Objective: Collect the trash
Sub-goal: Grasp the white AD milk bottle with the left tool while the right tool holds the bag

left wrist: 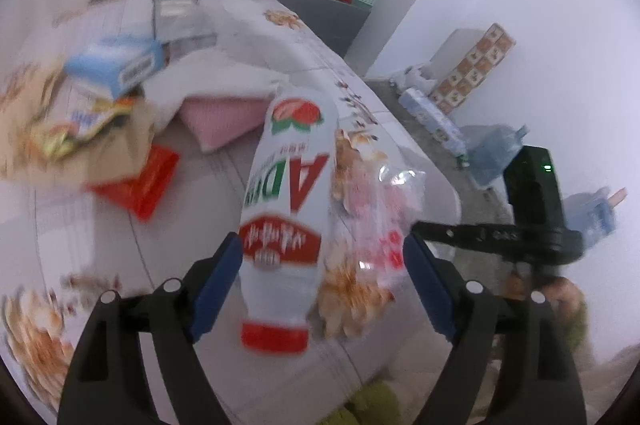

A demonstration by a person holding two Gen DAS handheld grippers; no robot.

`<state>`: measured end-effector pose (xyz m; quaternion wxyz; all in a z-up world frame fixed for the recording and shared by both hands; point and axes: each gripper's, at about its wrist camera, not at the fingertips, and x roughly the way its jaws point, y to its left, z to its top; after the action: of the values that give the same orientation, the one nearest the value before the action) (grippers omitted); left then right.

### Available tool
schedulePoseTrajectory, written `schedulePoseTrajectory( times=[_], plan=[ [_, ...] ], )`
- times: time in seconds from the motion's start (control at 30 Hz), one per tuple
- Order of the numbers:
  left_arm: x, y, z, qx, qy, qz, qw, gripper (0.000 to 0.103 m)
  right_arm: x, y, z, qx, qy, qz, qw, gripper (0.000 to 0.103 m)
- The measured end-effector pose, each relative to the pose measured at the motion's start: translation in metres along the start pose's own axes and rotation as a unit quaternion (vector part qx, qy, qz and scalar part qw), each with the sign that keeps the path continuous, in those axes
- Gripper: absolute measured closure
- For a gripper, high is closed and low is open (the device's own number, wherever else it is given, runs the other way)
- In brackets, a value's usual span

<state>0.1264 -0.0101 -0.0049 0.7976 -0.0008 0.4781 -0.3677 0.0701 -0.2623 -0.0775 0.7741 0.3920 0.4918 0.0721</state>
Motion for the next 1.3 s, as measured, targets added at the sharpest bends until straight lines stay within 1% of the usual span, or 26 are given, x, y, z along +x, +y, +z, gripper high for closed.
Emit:
schedulePoseTrajectory(
  times=[0.1,0.2,0.27,0.3,0.37,0.4,0.43,0.53,0.6,0.63,0.67,0.8,0.9,1.0,1.03,1.07,1.17,1.3],
  plan=[
    [0.018,-0.005,0.011,0.021,0.012,0.049,0.9985,0.023,0.002,0.002,0.003,0.002,0.006,0.012,1.0,0.098],
    [0.034,-0.002,0.016,0.013,0.028,0.059,0.9978,0.023,0.004,0.002,0.006,0.006,0.011,0.024,1.0,0.098],
    [0.043,-0.003,0.016,0.007,0.035,0.061,0.9975,0.027,0.006,0.003,0.008,0.011,0.016,0.037,0.999,0.098],
    [0.045,-0.002,0.016,0.007,0.037,0.063,0.9973,0.031,0.007,0.003,0.009,0.015,0.018,0.047,0.999,0.097],
    [0.047,-0.001,0.013,0.0,0.045,0.061,0.9972,0.038,0.011,0.002,0.013,0.024,0.021,0.064,0.997,0.096],
    [0.05,0.002,0.012,-0.012,0.052,0.053,0.9972,0.043,0.012,0.002,0.015,0.029,0.024,0.071,0.997,0.096],
    [0.051,0.004,0.01,-0.019,0.053,0.045,0.9974,0.043,0.015,0.002,0.017,0.034,0.027,0.079,0.996,0.095],
    [0.051,0.006,0.008,-0.034,0.051,0.035,0.9975,0.043,0.019,0.001,0.022,0.043,0.03,0.095,0.994,0.084],
    [0.051,0.005,0.006,-0.033,0.049,0.034,0.9977,0.043,0.022,0.002,0.024,0.049,0.031,0.109,0.992,0.073],
    [0.051,0.005,0.005,-0.034,0.048,0.032,0.9977,0.044,0.024,0.002,0.026,0.052,0.031,0.111,0.992,0.067],
    [0.052,0.005,0.005,-0.035,0.049,0.031,0.9977,0.044,0.026,0.002,0.028,0.051,0.03,0.111,0.992,0.065],
    [0.056,0.004,0.004,-0.041,0.059,0.016,0.9973,0.047,0.038,0.006,0.034,0.056,0.034,0.104,0.992,0.065],
    [0.059,0.002,0.004,-0.034,0.059,0.021,0.9975,0.047,0.042,0.009,0.036,0.059,0.034,0.101,0.993,0.069],
    [0.059,0.001,0.004,-0.034,0.059,0.021,0.9974,0.047,0.048,0.011,0.036,0.061,0.036,0.089,0.993,0.084],
    [0.059,0.002,0.005,-0.036,0.059,0.02,0.9974,0.047,0.051,0.01,0.036,0.066,0.039,0.087,0.993,0.091],
    [0.06,0.002,0.005,-0.037,0.06,0.02,0.9973,0.047,0.053,0.009,0.037,0.07,0.042,0.087,0.993,0.095],
    [0.058,0.001,0.005,-0.037,0.059,0.024,0.9973,0.047,0.051,0.007,0.039,0.07,0.037,0.086,0.993,0.099],
    [0.052,-0.002,0.006,-0.038,0.051,0.02,0.9978,0.048,0.044,0.008,0.038,0.06,0.027,0.082,0.994,0.101]
  ],
)
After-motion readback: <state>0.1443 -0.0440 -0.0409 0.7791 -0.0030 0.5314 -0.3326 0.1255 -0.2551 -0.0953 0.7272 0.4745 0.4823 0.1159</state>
